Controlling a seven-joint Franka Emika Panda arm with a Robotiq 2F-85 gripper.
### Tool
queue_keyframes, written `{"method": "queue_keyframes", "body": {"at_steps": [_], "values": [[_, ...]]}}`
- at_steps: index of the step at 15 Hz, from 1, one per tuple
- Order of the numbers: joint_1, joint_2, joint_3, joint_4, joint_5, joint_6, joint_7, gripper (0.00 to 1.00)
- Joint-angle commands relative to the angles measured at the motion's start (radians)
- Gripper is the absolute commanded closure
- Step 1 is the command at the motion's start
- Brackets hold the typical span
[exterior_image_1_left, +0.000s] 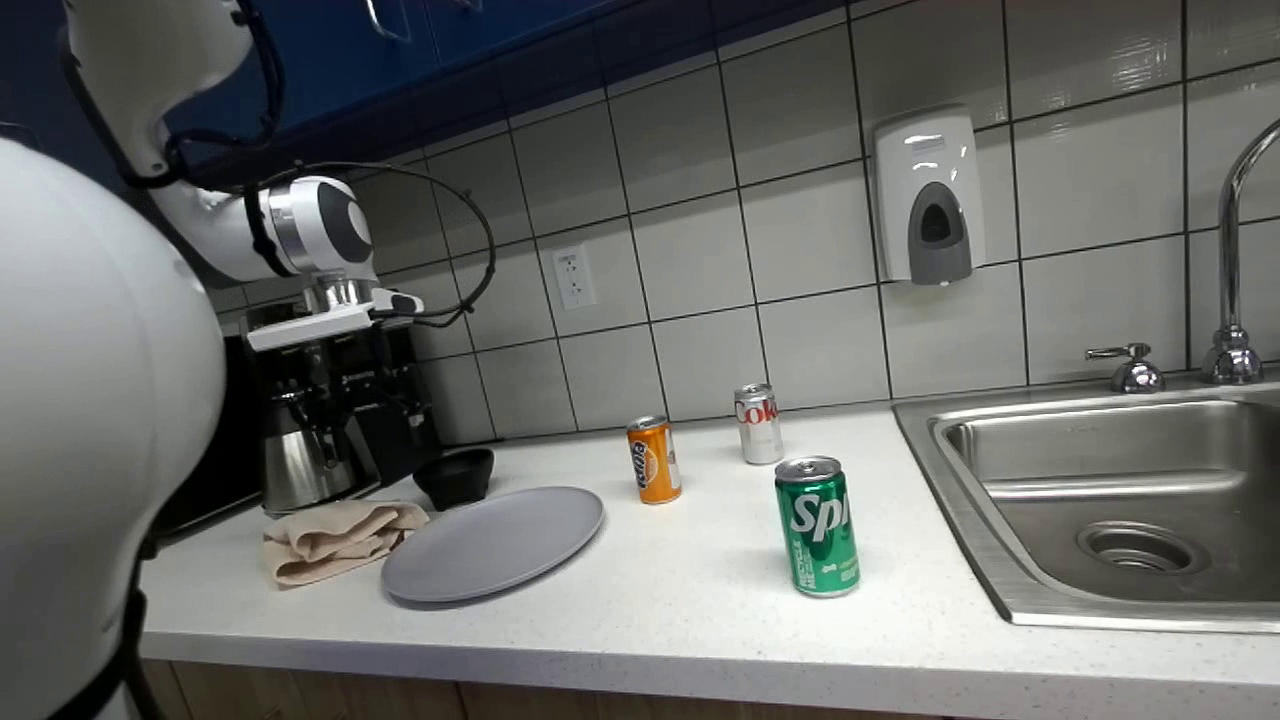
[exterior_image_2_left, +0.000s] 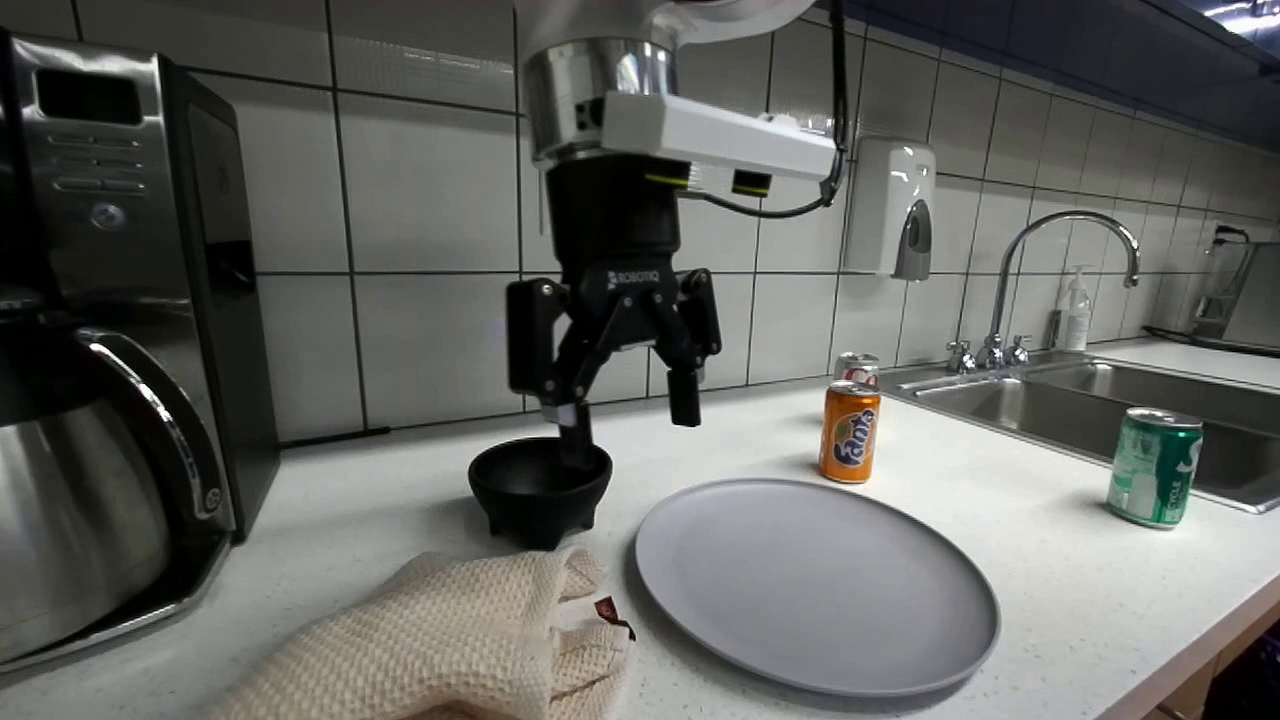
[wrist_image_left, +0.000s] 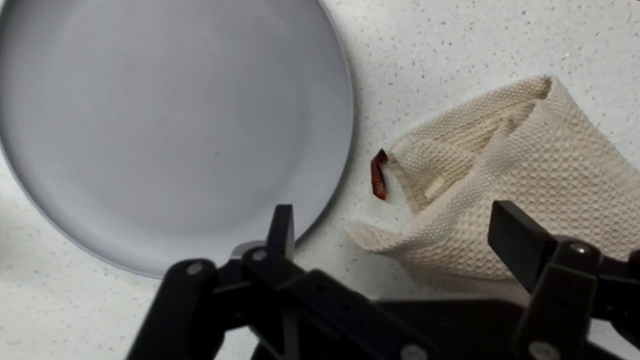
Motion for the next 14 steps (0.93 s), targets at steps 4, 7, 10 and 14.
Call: {"method": "queue_keyframes", "body": {"at_steps": [4, 7, 10, 14], "values": [[-0.089, -0.167, -0.044, -0.170, 0.047, 0.021, -0.035, 0.00], [-0.125, -0.216, -0.075, -0.227, 0.044, 0.028, -0.033, 0.00], [-0.157, -0.254, -0.102, -0.278, 0.039, 0.040, -0.034, 0.00], [-0.195, -0.306, -0.136, -0.348, 0.038, 0.054, -0.041, 0.00]]}}
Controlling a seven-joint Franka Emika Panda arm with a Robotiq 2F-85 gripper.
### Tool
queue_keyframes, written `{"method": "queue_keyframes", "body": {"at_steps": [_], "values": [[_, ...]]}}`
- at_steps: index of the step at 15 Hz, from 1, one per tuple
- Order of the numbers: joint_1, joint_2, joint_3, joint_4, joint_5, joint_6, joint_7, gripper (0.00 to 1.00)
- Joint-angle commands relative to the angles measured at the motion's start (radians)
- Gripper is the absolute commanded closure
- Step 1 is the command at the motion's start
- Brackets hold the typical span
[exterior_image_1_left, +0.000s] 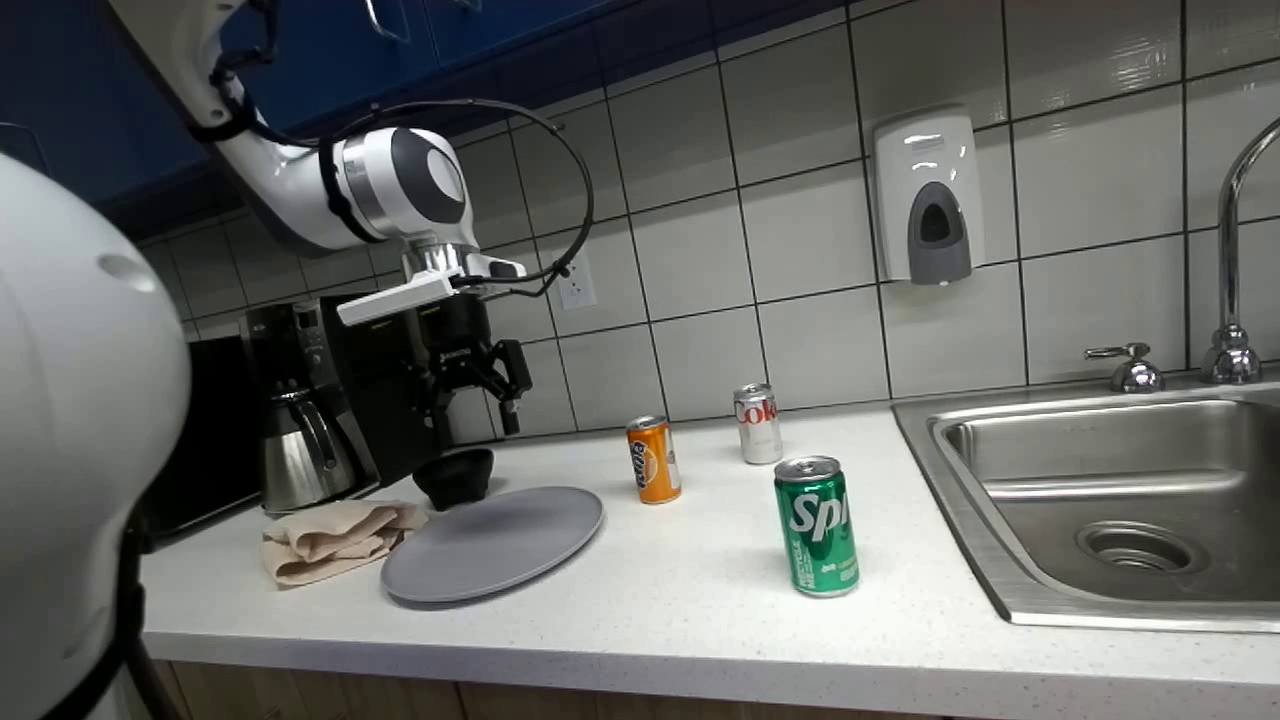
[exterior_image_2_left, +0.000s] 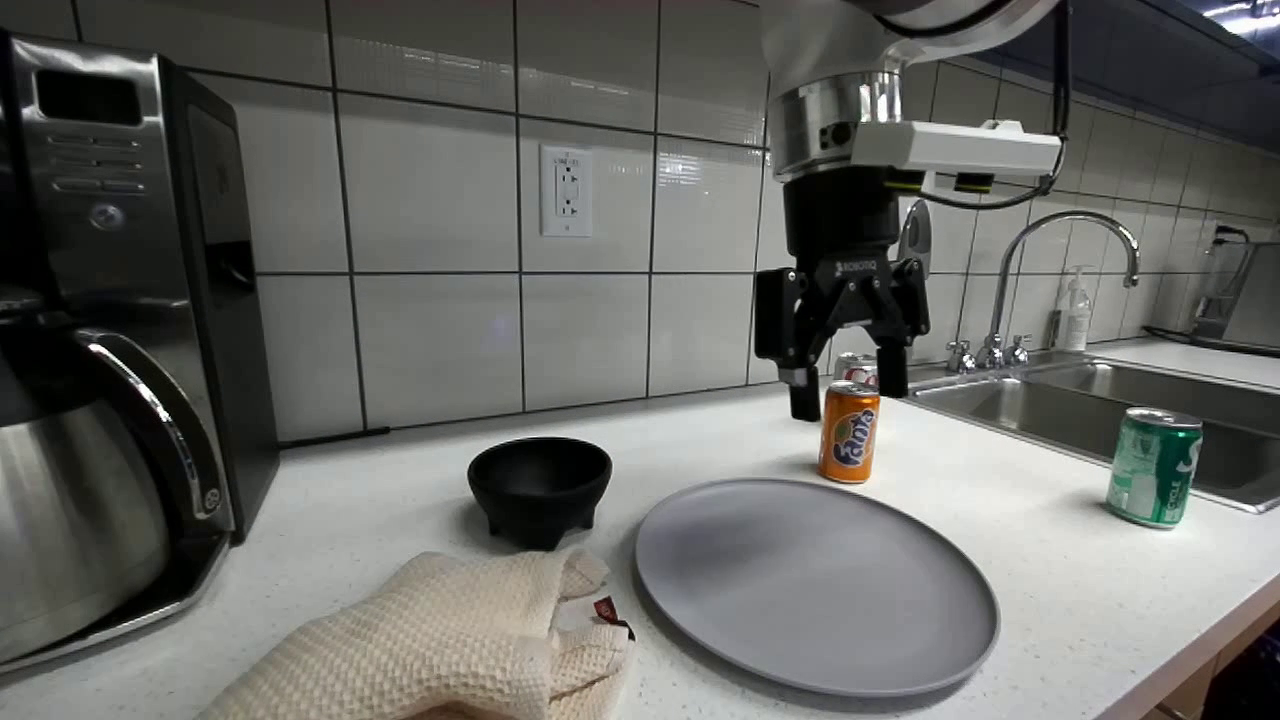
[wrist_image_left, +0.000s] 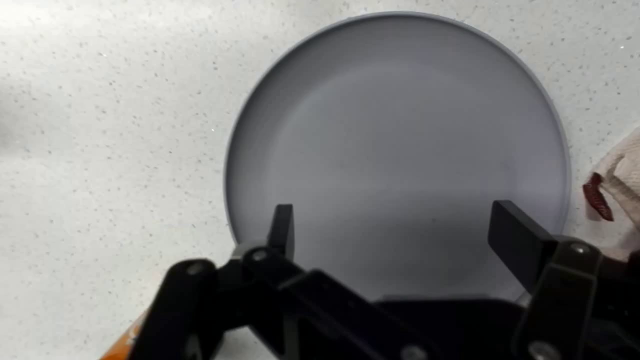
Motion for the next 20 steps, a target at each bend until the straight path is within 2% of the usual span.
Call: {"method": "queue_keyframes", "body": {"at_steps": [1, 10, 20], "values": [[-0.042, -0.091, -0.021, -0.097, 0.008, 0.032, -0.031, 0.00], [-0.115, -0.159, -0.096, -0.186, 0.019, 0.083, -0.108, 0.00], [-0.172, -0.097, -0.168, -0.145, 0.047, 0.133, -0.203, 0.00]]}}
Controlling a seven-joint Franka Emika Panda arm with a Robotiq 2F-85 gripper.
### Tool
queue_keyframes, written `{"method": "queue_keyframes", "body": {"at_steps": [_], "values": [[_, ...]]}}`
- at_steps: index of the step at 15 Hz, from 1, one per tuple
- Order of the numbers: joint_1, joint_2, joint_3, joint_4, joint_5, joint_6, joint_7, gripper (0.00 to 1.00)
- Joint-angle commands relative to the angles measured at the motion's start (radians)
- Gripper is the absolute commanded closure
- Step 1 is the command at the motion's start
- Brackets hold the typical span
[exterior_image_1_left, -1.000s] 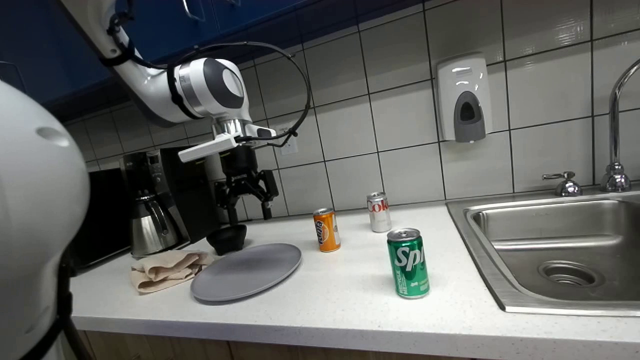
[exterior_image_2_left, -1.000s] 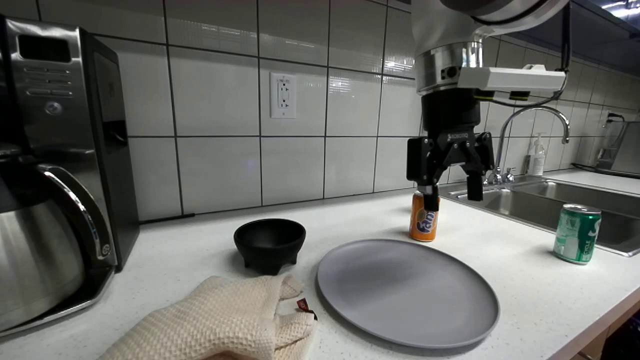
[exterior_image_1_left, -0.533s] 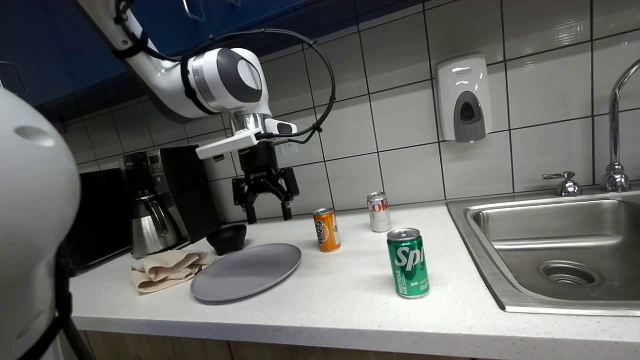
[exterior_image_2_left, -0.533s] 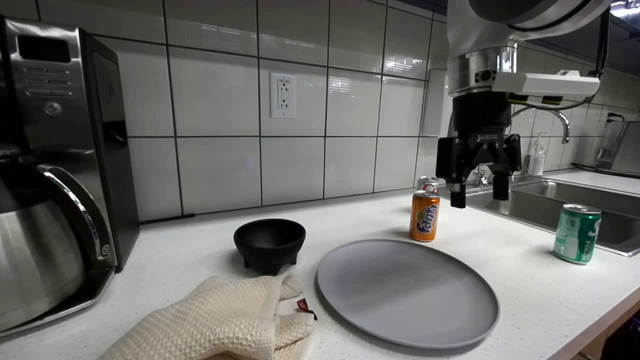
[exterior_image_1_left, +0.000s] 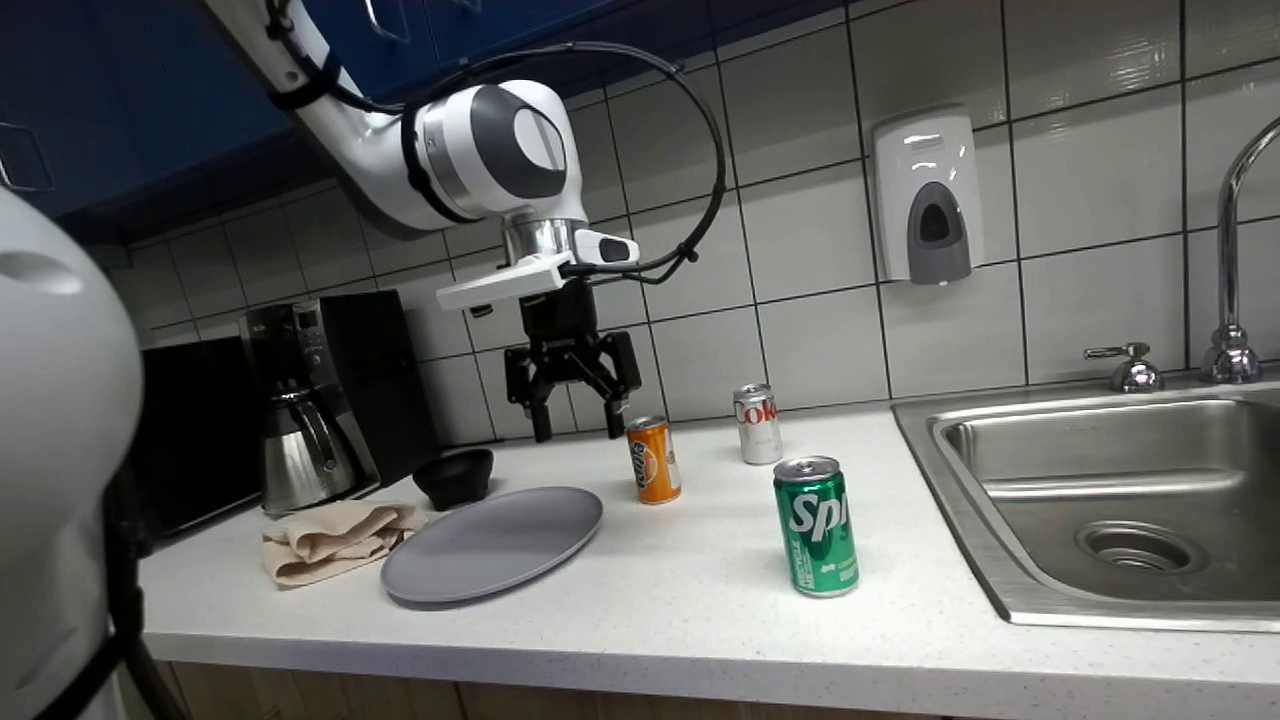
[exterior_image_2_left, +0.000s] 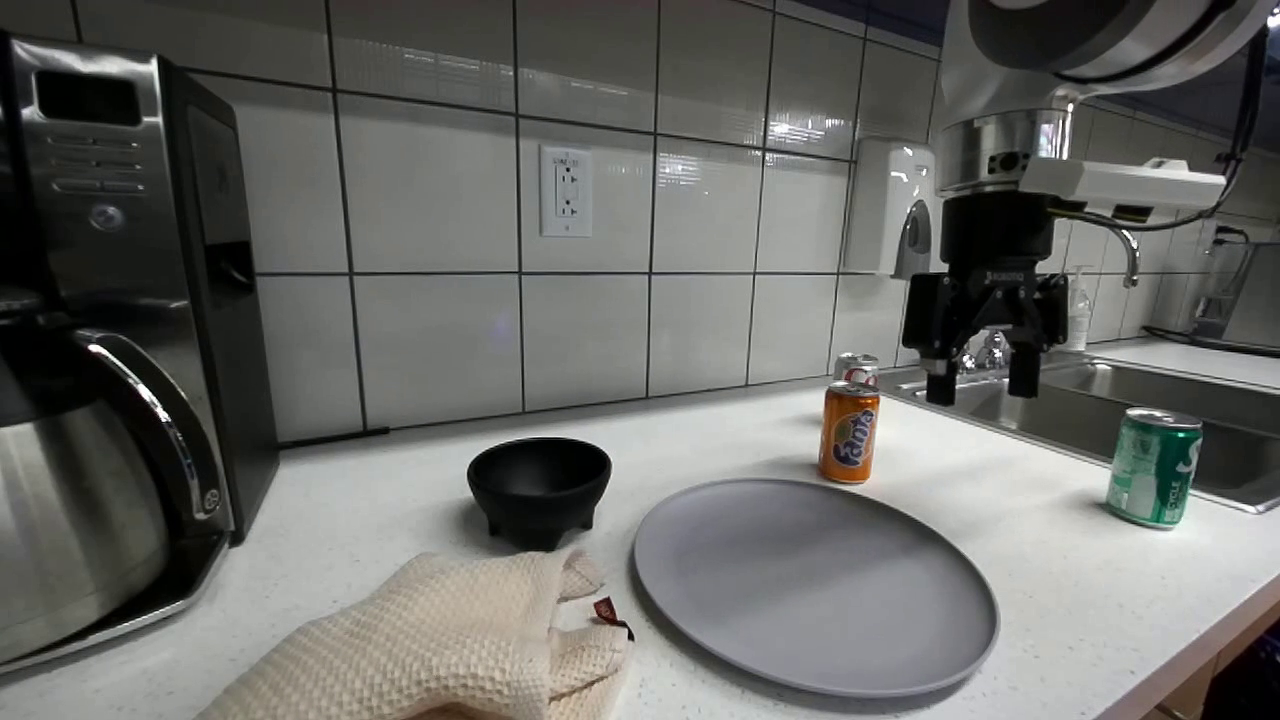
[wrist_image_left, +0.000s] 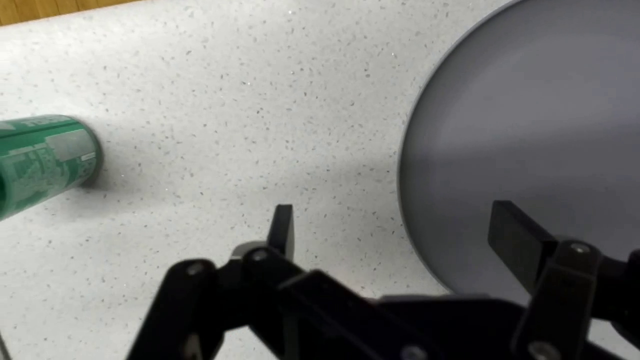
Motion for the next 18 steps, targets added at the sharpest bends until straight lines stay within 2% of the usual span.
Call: {"method": "queue_keyframes", "body": {"at_steps": [1, 18], "values": [[-0.023, 0.033, -0.009, 0.030, 0.029, 0.016, -0.060, 0.00], [-0.050, 0.288, -0.016, 0.261, 0.041, 0.008, -0.180, 0.00]]}}
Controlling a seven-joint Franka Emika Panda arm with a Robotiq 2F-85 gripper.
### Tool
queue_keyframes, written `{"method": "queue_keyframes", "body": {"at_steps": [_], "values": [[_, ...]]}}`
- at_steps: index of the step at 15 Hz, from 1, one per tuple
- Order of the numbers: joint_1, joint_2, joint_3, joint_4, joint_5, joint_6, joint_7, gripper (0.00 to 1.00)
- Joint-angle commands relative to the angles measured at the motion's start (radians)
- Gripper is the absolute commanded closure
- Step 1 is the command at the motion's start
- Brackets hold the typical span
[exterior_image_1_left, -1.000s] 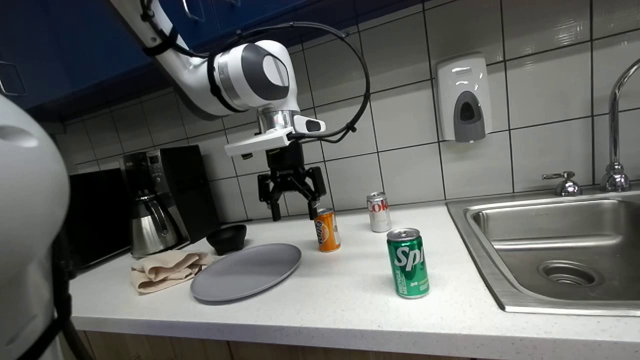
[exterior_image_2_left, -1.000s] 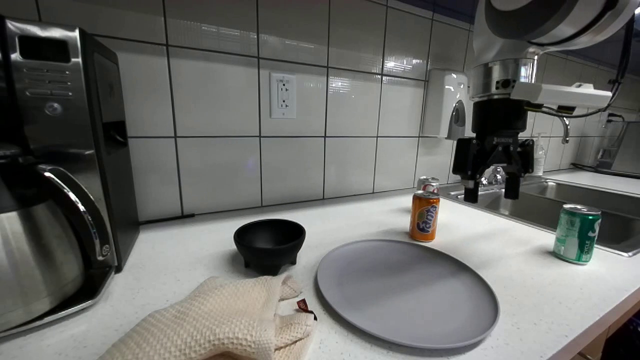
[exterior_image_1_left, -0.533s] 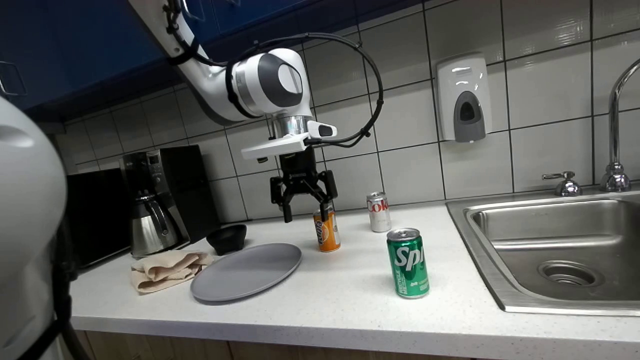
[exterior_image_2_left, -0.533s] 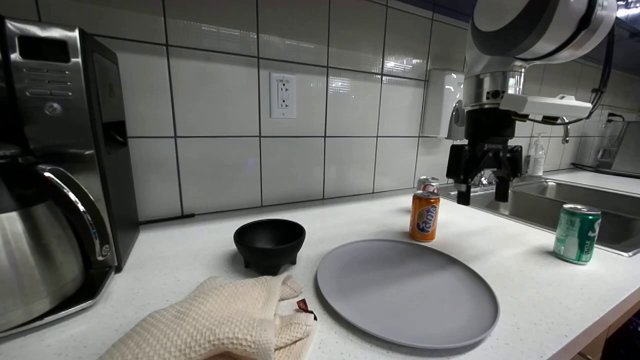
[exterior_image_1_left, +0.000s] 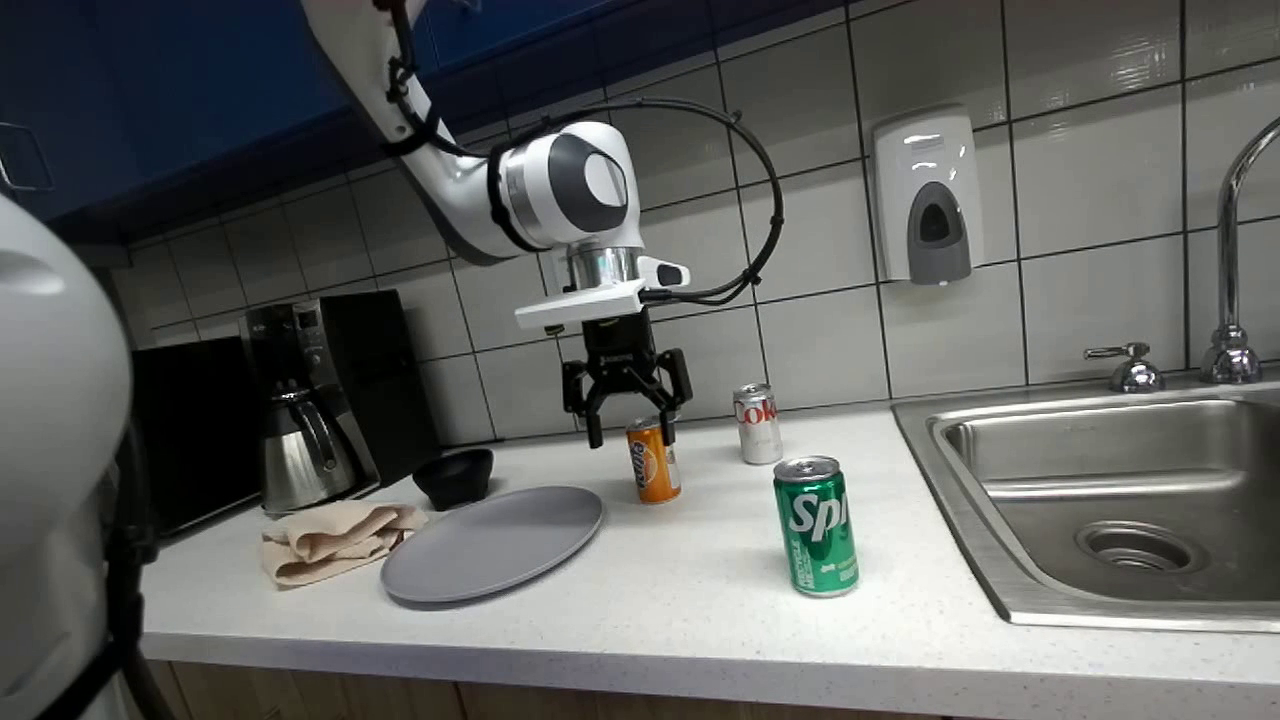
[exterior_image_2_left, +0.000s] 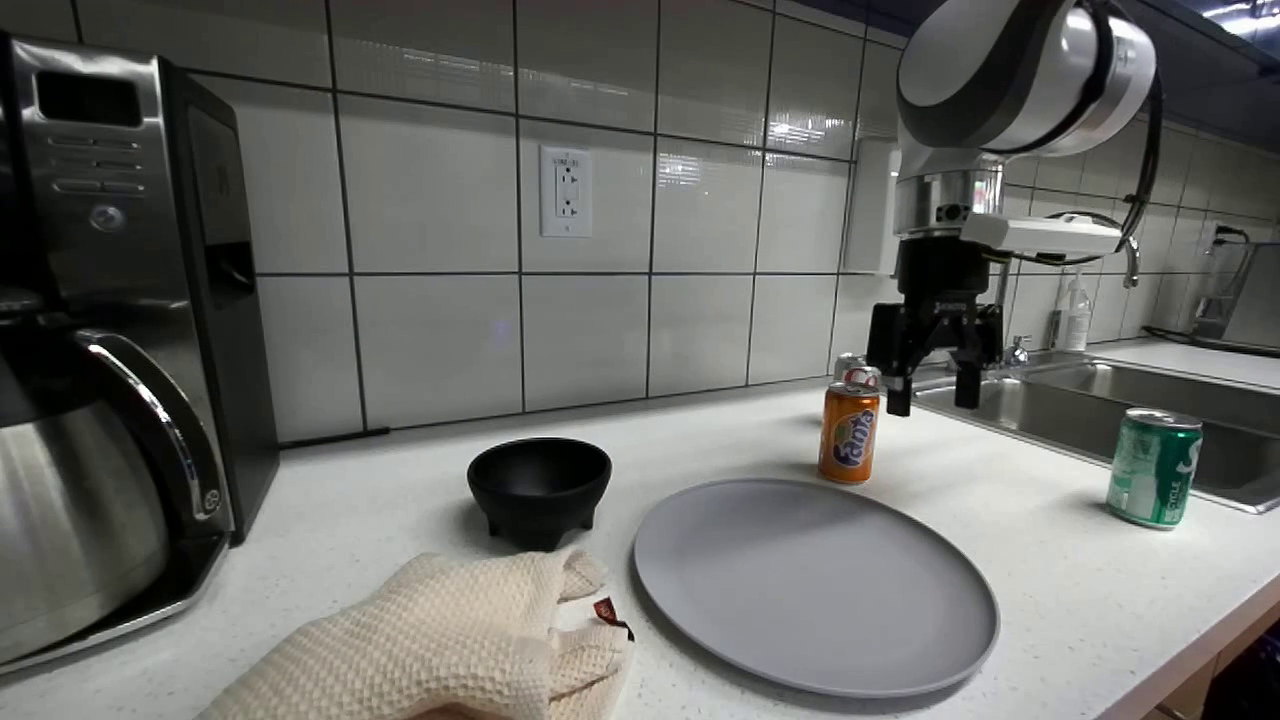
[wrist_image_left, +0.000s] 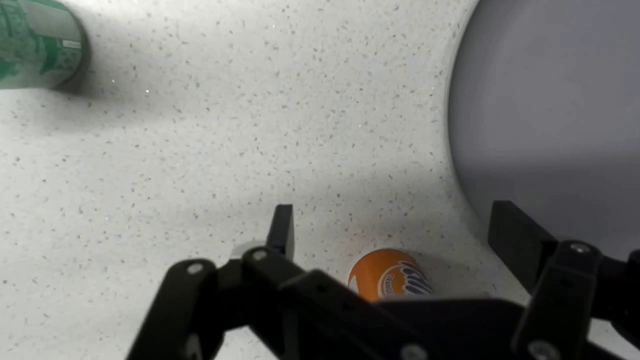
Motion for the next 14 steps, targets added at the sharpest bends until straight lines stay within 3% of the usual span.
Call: {"method": "queue_keyframes", "body": {"at_steps": [1, 14], "values": [[-0.023, 0.069, 0.015, 0.085, 0.024, -0.030, -0.055, 0.00], [-0.020, 0.202, 0.049, 0.237, 0.013, -0.053, -0.090, 0.00]]}}
